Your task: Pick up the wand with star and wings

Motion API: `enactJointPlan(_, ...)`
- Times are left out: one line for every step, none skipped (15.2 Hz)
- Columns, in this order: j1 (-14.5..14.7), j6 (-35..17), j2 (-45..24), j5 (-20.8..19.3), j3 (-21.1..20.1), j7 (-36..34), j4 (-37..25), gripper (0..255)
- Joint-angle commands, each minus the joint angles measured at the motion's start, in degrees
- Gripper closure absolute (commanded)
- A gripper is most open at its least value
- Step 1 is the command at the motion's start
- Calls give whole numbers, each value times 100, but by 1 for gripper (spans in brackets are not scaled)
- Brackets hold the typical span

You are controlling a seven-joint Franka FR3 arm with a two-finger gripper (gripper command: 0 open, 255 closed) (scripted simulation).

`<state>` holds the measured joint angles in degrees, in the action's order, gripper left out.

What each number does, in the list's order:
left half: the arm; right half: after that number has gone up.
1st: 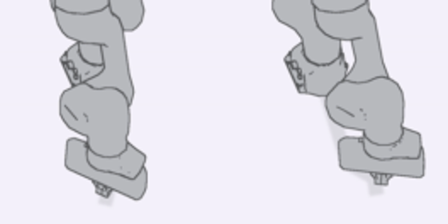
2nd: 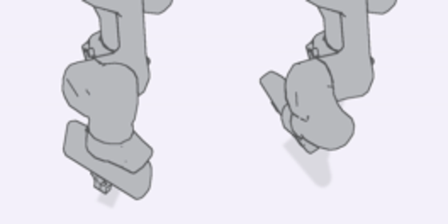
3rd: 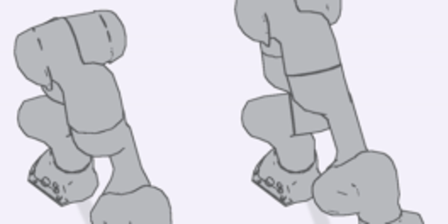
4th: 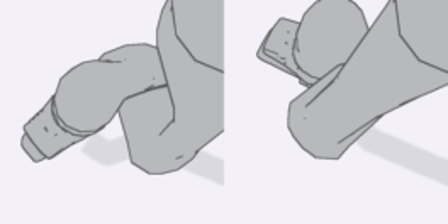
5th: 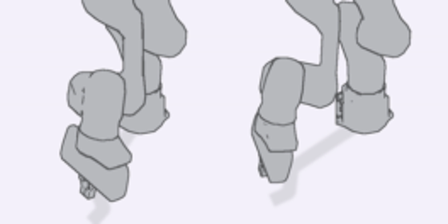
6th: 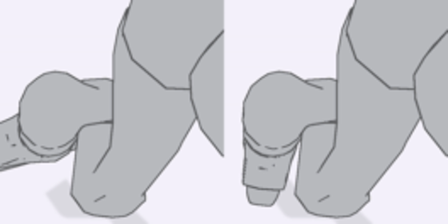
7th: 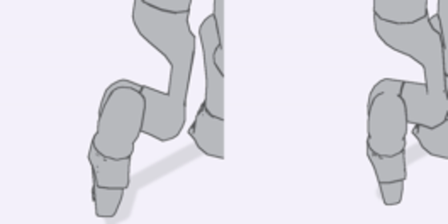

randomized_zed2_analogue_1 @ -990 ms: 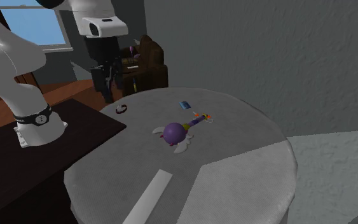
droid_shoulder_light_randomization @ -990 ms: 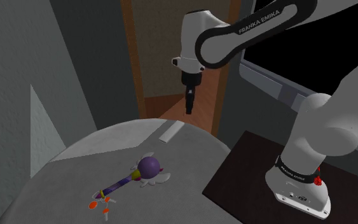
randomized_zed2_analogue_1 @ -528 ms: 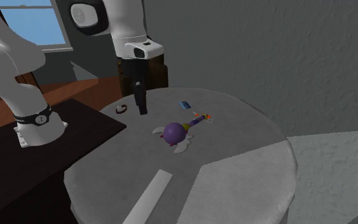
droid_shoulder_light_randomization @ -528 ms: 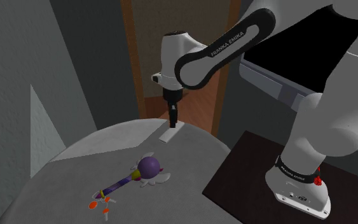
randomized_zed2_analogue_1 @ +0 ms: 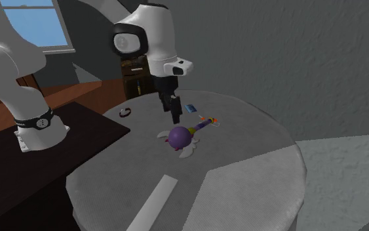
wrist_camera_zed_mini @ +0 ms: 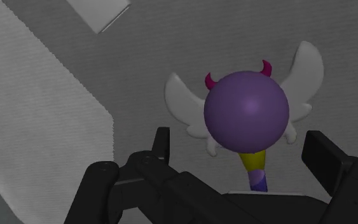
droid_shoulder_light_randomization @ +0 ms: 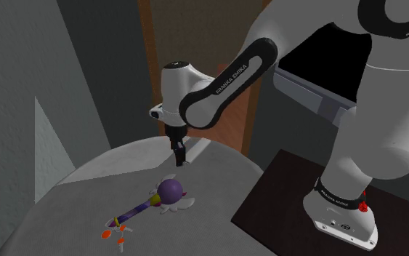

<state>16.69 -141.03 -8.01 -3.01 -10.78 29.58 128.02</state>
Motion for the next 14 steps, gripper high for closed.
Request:
enactJointPlan(89, -228, -405, -133, -64, 109, -211, 0)
enactJointPlan(138, -307, -582, -200, -94, 157, -321, 0)
enactJointPlan(190, -382, -758, -269, -121, 205, -434, 0)
enactJointPlan(244, -452, -933, -341, -146, 251, -548, 0)
enactJointPlan(300, -519, -1106, -414, -169, 297, -665, 0)
enactJointPlan(359, -581, -1278, -489, -190, 342, -784, 0)
enactJointPlan(421, -640, -1449, -564, -208, 387, -905, 0)
enactJointPlan(484, -695, -1618, -639, -225, 433, -1028, 0)
enactJointPlan(549, -746, -1786, -715, -241, 479, -1153, 0)
enactJointPlan(616, -794, -1953, -790, -254, 526, -1280, 0)
enactJointPlan(684, -838, -2118, -865, -267, 574, -1408, 0)
enactJointPlan(712, -855, -2181, -893, -270, 593, -1458, 0)
enactJointPlan(726, -909, -2241, -915, -251, 577, -1464, 0)
enactJointPlan(741, -962, -2302, -937, -231, 562, -1471, 0)
